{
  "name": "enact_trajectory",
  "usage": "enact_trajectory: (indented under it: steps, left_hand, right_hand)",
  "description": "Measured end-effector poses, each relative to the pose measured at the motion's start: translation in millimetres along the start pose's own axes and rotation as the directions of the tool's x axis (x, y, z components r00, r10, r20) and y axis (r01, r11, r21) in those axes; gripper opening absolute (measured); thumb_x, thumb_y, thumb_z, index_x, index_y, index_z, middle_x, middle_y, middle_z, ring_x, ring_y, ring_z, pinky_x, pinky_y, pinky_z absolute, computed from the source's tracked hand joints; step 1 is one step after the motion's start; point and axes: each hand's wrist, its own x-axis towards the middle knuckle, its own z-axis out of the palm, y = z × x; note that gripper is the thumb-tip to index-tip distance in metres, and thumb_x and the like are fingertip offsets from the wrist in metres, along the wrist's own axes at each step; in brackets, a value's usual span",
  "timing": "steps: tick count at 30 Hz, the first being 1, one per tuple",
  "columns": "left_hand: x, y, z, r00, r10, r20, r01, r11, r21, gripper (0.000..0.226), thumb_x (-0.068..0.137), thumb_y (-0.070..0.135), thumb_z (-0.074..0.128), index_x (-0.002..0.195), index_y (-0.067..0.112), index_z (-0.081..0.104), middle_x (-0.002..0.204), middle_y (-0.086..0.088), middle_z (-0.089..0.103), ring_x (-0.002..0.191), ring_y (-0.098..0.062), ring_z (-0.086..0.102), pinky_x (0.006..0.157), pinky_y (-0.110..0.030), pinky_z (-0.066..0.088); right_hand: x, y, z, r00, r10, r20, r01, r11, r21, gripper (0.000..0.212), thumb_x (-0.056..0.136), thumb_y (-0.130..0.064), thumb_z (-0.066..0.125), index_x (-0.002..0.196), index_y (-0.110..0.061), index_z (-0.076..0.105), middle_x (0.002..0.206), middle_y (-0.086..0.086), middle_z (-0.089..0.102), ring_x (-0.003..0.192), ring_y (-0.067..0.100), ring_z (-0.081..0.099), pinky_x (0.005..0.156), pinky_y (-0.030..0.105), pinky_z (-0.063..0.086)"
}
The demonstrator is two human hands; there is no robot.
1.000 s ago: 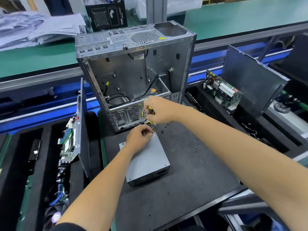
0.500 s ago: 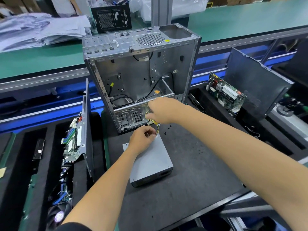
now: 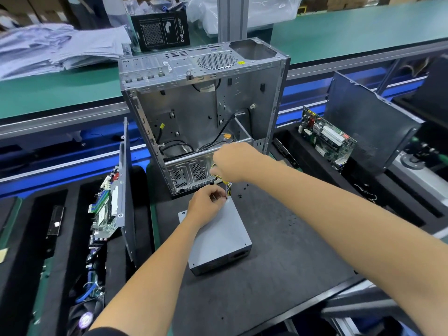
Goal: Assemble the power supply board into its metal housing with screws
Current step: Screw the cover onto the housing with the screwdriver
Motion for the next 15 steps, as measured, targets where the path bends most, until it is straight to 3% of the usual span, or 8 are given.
enact_trajectory:
  steps: [2, 5, 8, 11, 13, 15]
  left_hand:
    - [-0.3, 0.4, -0.5, 1.0, 0.011, 0.001, -0.011, 1.0, 0.027, 0.013, 0.081, 0.023, 0.067, 0.077, 0.036, 0.065, 0.079, 0.016, 0.064, 0.074, -0.003, 0.054, 0.075, -0.029, 0.046]
    - [-0.3, 1.1, -0.3, 1.0, 0.004, 0.0, -0.004, 0.998, 0.064, 0.017, 0.081, 0.025, 0.066, 0.074, 0.04, 0.062, 0.079, 0.017, 0.062, 0.078, -0.005, 0.054, 0.078, -0.032, 0.046]
    - [-0.2, 1.0, 0.5, 1.0, -0.014, -0.004, 0.014, 0.998, 0.067, 0.013, 0.078, 0.029, 0.068, 0.073, 0.04, 0.062, 0.08, 0.018, 0.062, 0.076, -0.003, 0.054, 0.08, -0.033, 0.047]
    - [-0.1, 0.6, 1.5, 1.0, 0.019, 0.004, -0.019, 0.996, 0.088, 0.011, 0.076, 0.038, 0.07, 0.072, 0.041, 0.061, 0.086, 0.015, 0.061, 0.078, -0.002, 0.055, 0.077, -0.031, 0.046]
    - [0.1, 0.5, 1.9, 0.999, 0.031, -0.005, -0.031, 0.994, 0.104, 0.016, 0.077, 0.041, 0.07, 0.069, 0.043, 0.057, 0.087, 0.014, 0.061, 0.08, -0.005, 0.055, 0.076, -0.032, 0.045]
    - [0.2, 0.2, 2.6, 1.0, 0.024, -0.014, -0.023, 0.995, 0.1, 0.018, 0.078, 0.041, 0.07, 0.069, 0.044, 0.055, 0.086, 0.014, 0.062, 0.082, -0.008, 0.057, 0.077, -0.033, 0.046]
  right_hand:
    - [0.9, 2.3, -2.6, 0.992, -0.058, 0.111, 0.039, 0.986, 0.164, 0.004, 0.091, -0.013, 0.049, 0.09, -0.01, 0.047, 0.09, 0.002, 0.039, 0.071, 0.023, 0.048, 0.062, 0.034, 0.043]
    - [4.0, 1.6, -5.9, 0.99, -0.071, 0.12, 0.052, 0.986, 0.16, 0.018, 0.081, 0.001, 0.05, 0.073, -0.013, 0.042, 0.079, 0.002, 0.049, 0.071, 0.021, 0.046, 0.058, 0.031, 0.043]
    - [2.6, -0.6, -3.9, 0.999, -0.044, -0.011, 0.045, 0.999, 0.01, 0.038, 0.089, -0.01, 0.051, 0.06, -0.015, 0.028, 0.061, 0.001, 0.035, 0.064, 0.022, 0.04, 0.046, 0.03, 0.028]
    - [-1.4, -5.6, -1.3, 0.995, -0.044, -0.089, 0.03, 0.986, -0.163, 0.045, 0.099, -0.025, 0.042, 0.059, -0.018, 0.023, 0.06, -0.003, 0.029, 0.051, 0.015, 0.031, 0.043, 0.027, 0.022]
    - [1.4, -4.8, 3.5, 0.997, -0.011, -0.07, 0.004, 0.995, -0.105, 0.041, 0.099, -0.031, 0.041, 0.063, -0.013, 0.032, 0.063, -0.002, 0.036, 0.053, 0.017, 0.038, 0.043, 0.027, 0.021]
    - [3.2, -4.3, 3.4, 0.999, -0.039, 0.035, 0.038, 0.999, 0.027, 0.02, 0.095, -0.022, 0.046, 0.079, -0.011, 0.04, 0.081, 0.001, 0.04, 0.059, 0.018, 0.042, 0.046, 0.03, 0.025]
